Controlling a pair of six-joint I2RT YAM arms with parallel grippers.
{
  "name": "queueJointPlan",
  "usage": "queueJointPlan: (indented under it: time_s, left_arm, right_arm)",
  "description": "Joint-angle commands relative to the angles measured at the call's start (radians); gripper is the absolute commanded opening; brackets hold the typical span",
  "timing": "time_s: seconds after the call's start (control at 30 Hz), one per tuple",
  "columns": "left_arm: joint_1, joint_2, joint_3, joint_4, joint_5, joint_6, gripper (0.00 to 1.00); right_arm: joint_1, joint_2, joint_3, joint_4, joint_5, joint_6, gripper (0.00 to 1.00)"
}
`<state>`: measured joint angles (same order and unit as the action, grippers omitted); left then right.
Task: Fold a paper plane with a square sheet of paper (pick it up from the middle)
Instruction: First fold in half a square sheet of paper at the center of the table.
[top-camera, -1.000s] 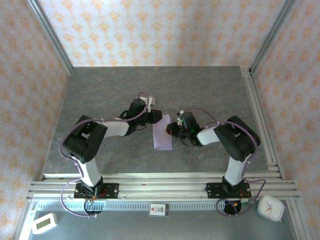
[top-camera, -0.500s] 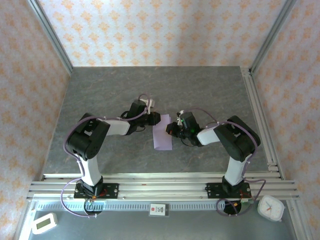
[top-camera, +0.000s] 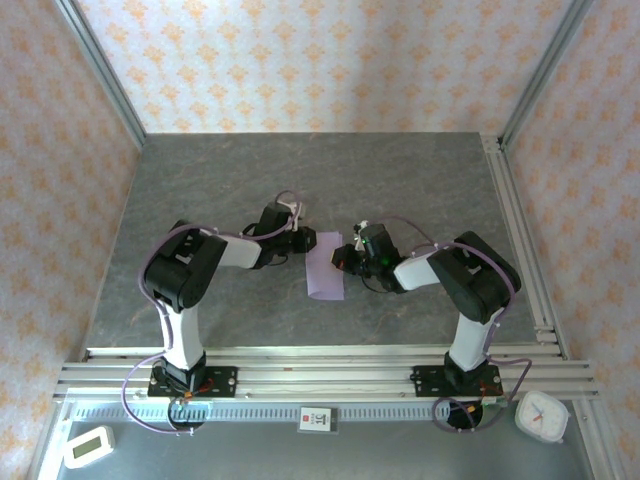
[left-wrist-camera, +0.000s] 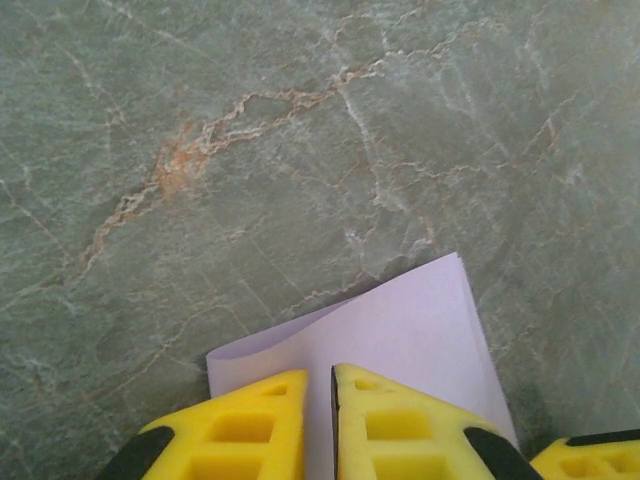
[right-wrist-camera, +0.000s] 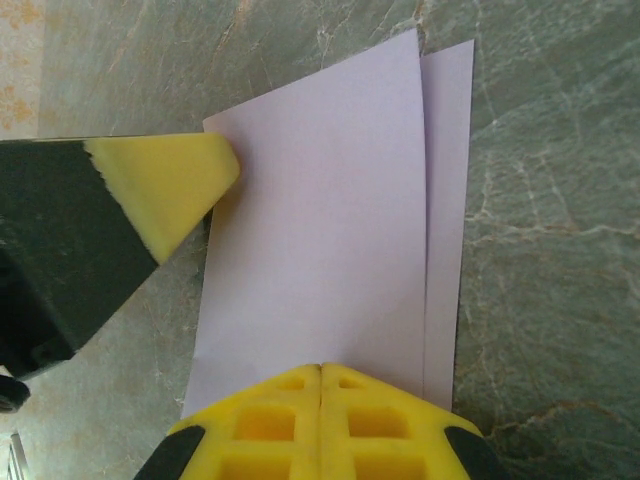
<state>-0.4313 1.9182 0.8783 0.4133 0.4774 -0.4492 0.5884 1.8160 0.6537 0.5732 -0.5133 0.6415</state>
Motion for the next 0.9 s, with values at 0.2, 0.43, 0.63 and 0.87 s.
queueJointPlan:
  time_s: [0.2,0.43,0.63,0.87]
  left_arm:
    - [0.003,0.008,-0.03,-0.003,-0.058,0.032,0.09]
    - [-0.001,-0.004,-0.043,-0.013,-0.085,0.043,0.05]
    - [-0.009,-0.004,-0.039,-0.024,-0.099,0.051,0.04]
    - [-0.011,-0.004,-0.035,-0.032,-0.105,0.059,0.03]
  right_arm:
    - [0.001,0.07,0.011,-0.251,0.068,-0.061,0.0]
    - [0.001,-0.007,0.133,-0.358,0.072,-0.123,0.0]
    - [0.001,-0.067,0.218,-0.397,0.049,-0.134,0.0]
    - [0.003,-0.069,0.222,-0.336,-0.024,-0.09,0.0]
